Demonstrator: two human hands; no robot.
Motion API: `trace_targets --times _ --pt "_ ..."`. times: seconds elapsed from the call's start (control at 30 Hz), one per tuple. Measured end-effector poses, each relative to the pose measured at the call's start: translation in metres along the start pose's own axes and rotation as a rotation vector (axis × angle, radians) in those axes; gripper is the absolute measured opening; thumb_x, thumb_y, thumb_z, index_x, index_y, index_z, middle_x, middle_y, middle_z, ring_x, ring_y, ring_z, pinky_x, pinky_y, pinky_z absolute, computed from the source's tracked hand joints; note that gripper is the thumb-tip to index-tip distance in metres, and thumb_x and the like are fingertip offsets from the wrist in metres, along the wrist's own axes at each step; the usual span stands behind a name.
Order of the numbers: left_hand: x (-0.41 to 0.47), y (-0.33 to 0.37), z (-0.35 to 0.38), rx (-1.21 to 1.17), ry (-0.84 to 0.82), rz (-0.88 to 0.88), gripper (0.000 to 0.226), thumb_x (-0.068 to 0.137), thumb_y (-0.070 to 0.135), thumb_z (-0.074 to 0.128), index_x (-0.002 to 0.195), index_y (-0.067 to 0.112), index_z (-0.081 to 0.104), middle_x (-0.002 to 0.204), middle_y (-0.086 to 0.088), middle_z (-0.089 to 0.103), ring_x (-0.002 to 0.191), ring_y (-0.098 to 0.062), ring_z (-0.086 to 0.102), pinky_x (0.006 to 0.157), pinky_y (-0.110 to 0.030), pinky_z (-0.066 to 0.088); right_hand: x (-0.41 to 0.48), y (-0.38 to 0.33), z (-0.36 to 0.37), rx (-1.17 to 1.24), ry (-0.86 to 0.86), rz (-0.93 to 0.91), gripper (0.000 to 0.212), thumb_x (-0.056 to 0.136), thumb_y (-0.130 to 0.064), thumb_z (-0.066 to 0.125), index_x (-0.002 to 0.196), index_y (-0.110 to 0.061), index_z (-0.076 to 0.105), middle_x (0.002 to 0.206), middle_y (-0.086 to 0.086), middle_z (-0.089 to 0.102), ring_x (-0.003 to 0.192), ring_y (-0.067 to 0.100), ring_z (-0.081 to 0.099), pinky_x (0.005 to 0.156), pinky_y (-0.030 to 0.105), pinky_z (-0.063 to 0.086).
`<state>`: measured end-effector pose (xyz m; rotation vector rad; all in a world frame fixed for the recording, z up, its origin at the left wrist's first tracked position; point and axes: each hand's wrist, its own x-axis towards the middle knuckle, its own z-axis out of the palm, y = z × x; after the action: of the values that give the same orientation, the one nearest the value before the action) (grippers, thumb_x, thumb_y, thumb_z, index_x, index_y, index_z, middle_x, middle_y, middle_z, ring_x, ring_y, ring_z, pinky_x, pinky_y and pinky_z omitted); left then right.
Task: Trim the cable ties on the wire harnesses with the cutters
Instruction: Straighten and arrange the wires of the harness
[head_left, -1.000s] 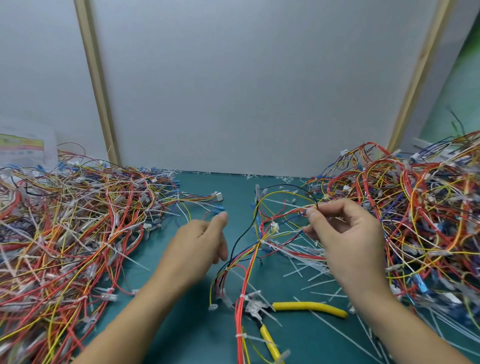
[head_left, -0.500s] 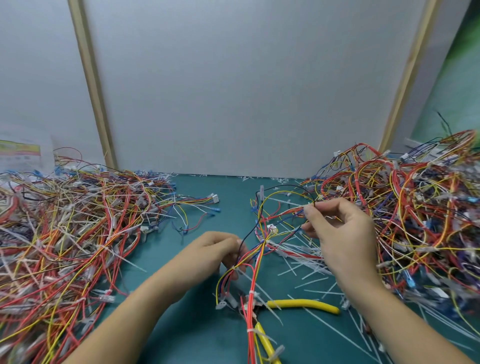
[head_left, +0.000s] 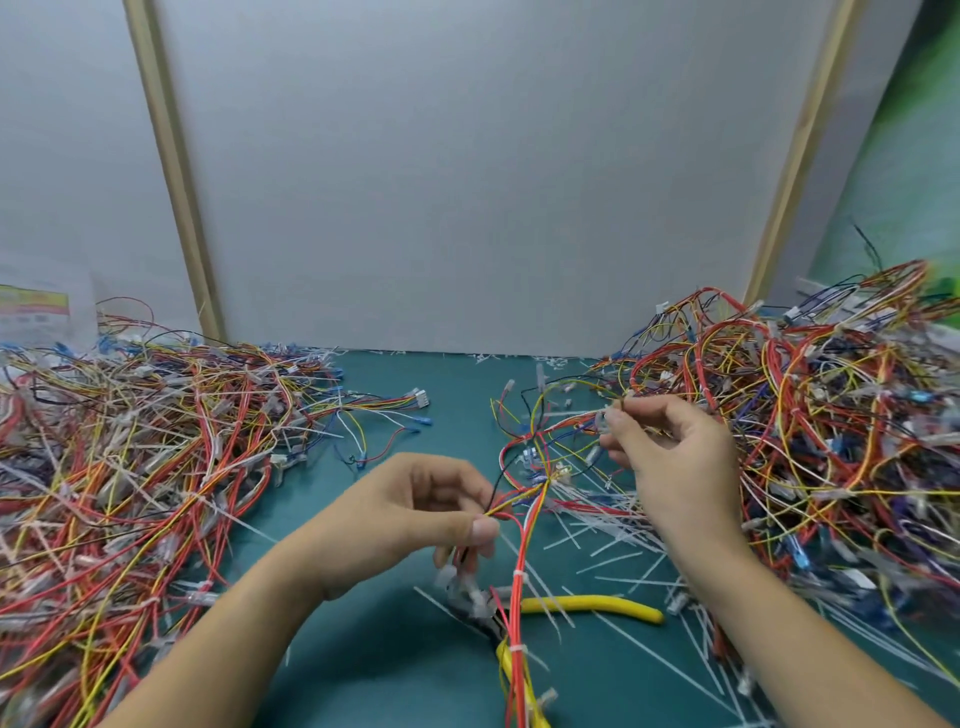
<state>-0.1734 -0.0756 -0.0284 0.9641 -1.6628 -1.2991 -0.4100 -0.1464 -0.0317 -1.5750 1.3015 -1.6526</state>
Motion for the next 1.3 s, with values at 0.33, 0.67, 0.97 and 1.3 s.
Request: trace_targets --times 0.33,0.67,0.97,1.3 --pt "0.010 -0.005 0.003 -0.126 0.313 -0.004 0.017 0.069 0.008 0.081 0.082 0.013 0.072 0.073 -0.009 0.068 0.052 -0.014 0.058 0.049 -0.020 0.046 -0.050 -0.047 0.016 -0.264 -0.487 -0.842 0.017 0.094 -0.029 0.059 0.090 -0.025 0.076 0.095 -0.017 0.069 0.090 0.019 0.058 0.081 0.037 0.045" --pt "0.012 -0.005 0.003 -0.309 0.277 -0.075 0.017 0.069 0.010 0.072 0.085 0.009 0.070 0.069 -0.007 0.067 0.053 -0.011 0.055 0.051 -0.018 0.044 -0.050 -0.045 0.015 -0.595 -0.456 -0.662 0.022 0.091 -0.047 0.054 0.077 -0.032 0.063 0.074 -0.019 0.060 0.073 0.006 0.047 0.072 0.034 0.041" --pt "0.014 -0.011 0.009 -0.329 0.238 -0.035 0.024 0.074 0.011 0.073 0.097 0.001 0.073 0.081 -0.009 0.072 0.061 -0.011 0.063 0.058 -0.019 0.051 -0.049 -0.047 0.014 -0.565 -0.556 -0.492 0.014 0.088 -0.041 0.052 0.081 -0.030 0.058 0.074 -0.015 0.057 0.076 0.007 0.050 0.072 0.029 0.041" --pt "0.017 -0.016 0.005 -0.185 0.365 -0.051 0.026 0.068 0.011 0.073 0.090 -0.002 0.074 0.075 -0.015 0.070 0.057 -0.019 0.059 0.058 -0.021 0.049 -0.045 -0.036 0.018 -0.423 -0.656 -0.353 0.017 0.092 -0.024 0.062 0.076 -0.024 0.057 0.071 -0.012 0.056 0.075 0.006 0.050 0.062 0.017 0.034"
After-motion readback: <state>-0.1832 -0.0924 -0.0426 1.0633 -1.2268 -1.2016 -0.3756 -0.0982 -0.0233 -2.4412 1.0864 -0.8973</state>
